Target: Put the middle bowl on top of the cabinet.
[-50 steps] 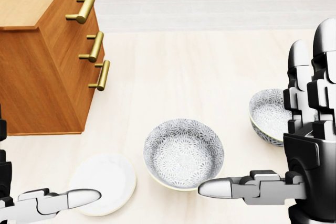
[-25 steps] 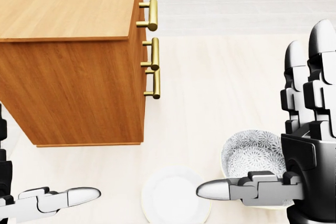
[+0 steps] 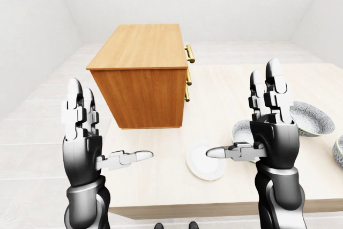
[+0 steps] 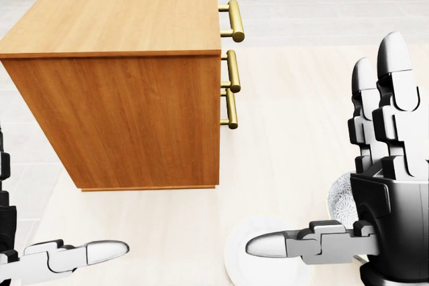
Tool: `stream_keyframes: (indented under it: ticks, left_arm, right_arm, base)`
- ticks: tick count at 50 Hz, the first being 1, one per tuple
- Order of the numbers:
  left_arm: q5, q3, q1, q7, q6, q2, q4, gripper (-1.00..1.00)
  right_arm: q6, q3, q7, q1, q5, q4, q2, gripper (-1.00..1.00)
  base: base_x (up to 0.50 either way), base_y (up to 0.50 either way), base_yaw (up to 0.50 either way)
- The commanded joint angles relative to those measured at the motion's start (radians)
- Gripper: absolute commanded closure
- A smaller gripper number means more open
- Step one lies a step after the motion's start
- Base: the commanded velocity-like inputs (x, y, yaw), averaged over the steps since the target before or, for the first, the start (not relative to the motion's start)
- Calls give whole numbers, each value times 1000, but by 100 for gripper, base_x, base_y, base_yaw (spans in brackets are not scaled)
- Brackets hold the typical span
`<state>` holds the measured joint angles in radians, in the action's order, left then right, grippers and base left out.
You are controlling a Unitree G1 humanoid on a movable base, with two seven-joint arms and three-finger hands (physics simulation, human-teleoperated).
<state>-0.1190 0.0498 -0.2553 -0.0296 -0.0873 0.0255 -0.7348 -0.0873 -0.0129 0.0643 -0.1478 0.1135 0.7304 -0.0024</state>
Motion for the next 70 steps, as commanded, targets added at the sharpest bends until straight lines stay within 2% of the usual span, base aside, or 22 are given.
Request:
stream_keyframes:
  ticks: [1, 18, 32, 35, 38, 40, 49, 70]
  left_arm:
    - [1, -6, -5, 4, 0, 1, -3, -100]
    - [0, -20, -11, 11, 0, -3, -4, -100]
    - [2, -19, -6, 15, 0, -5, 11, -100]
    - [37, -35, -23, 45, 0, -12, -5, -100]
    - [-27, -33, -6, 24, 0, -5, 15, -100]
    - [4, -39, -13, 33, 0, -10, 15, -100]
    - [-4, -44, -21, 33, 0, -10, 10, -100]
    - [-9, -44, -17, 30, 0, -13, 30, -100]
  right_arm:
    - [0, 4, 1, 0, -2, 3, 1, -100]
    - [0, -9, 21, -12, 7, 8, -4, -100]
    - [0, -8, 3, -5, 43, -8, -2, -100]
    - [0, -9, 4, -9, 34, -18, -1, -100]
    - [0, -16, 5, -8, 50, -52, -4, -100]
    - [0, -11, 5, -4, 40, -74, -4, -100]
    - [0, -20, -20, 3, 101, -147, -3, -100]
    - [0, 13, -40, 16, 90, -207, -4, -100]
  base:
    - [0, 0, 0]
    - [33, -3, 0]
    - [0, 0, 0]
    - [0, 0, 0]
    - [0, 0, 0]
    - [0, 0, 0]
    - [0, 0, 0]
    - [0, 0, 0]
